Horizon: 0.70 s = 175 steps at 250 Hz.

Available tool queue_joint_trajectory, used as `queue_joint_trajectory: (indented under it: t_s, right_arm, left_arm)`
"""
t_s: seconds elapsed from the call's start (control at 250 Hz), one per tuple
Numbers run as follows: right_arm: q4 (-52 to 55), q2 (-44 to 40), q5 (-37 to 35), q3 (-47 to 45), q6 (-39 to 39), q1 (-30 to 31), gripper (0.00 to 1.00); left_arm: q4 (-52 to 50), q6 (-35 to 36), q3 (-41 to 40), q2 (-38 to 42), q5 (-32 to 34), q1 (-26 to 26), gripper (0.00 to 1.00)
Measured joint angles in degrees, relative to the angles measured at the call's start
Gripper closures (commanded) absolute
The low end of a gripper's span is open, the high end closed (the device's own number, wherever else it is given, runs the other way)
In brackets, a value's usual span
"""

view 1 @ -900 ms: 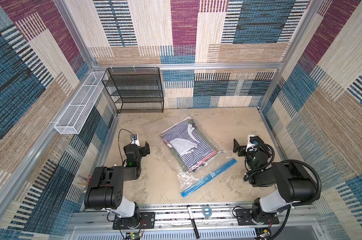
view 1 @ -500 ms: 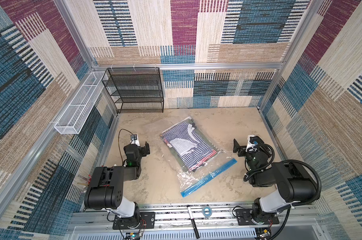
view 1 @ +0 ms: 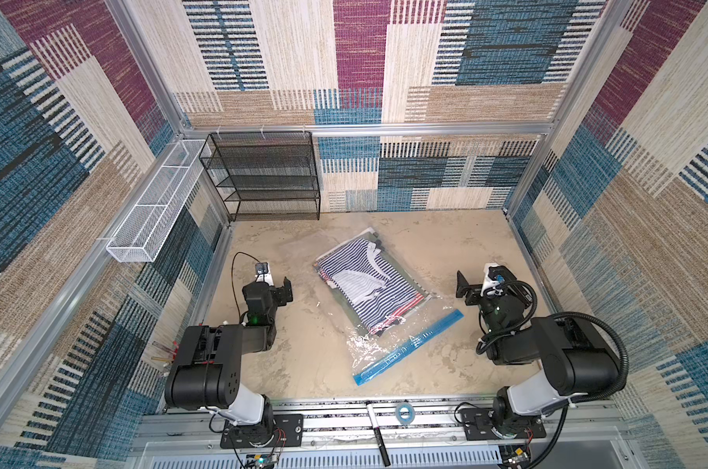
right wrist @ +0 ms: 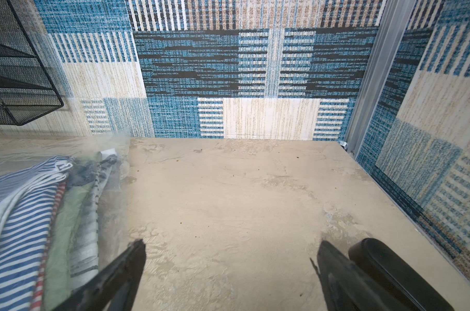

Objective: Take the tank top out of the vacuum bag
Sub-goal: Adjust the vacuum bag at the center of the board.

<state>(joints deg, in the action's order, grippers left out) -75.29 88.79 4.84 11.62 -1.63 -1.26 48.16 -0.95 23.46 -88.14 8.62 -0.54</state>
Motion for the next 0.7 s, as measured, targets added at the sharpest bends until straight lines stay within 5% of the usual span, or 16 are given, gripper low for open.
queue_joint_trajectory:
  t_s: [0.216, 0.448, 0.588, 0.7]
  right_arm:
    - [0.0, -3.8, -3.1, -3.0, 0.6, 0.0, 0.01]
    - [23.6, -32.9, -9.0, 3.5, 8.7, 0.0, 0.01]
    - [45.9, -35.2, -2.0, 11.8, 14.8, 0.0, 0.01]
    - [60.8, -33.4, 6.7, 14.3, 18.7, 0.1, 0.01]
  left_arm:
    - [-0.9, 0.0, -0.5, 1.8, -0.3, 0.2, 0.15]
    - [-24.7, -6.7, 11.1, 20.4, 1.3, 2.6, 0.21]
    - [-45.3, -15.6, 23.7, 14.9, -11.9, 3.0, 0.43]
    - [-60.5, -20.2, 26.6, 11.3, -22.4, 4.0, 0.43]
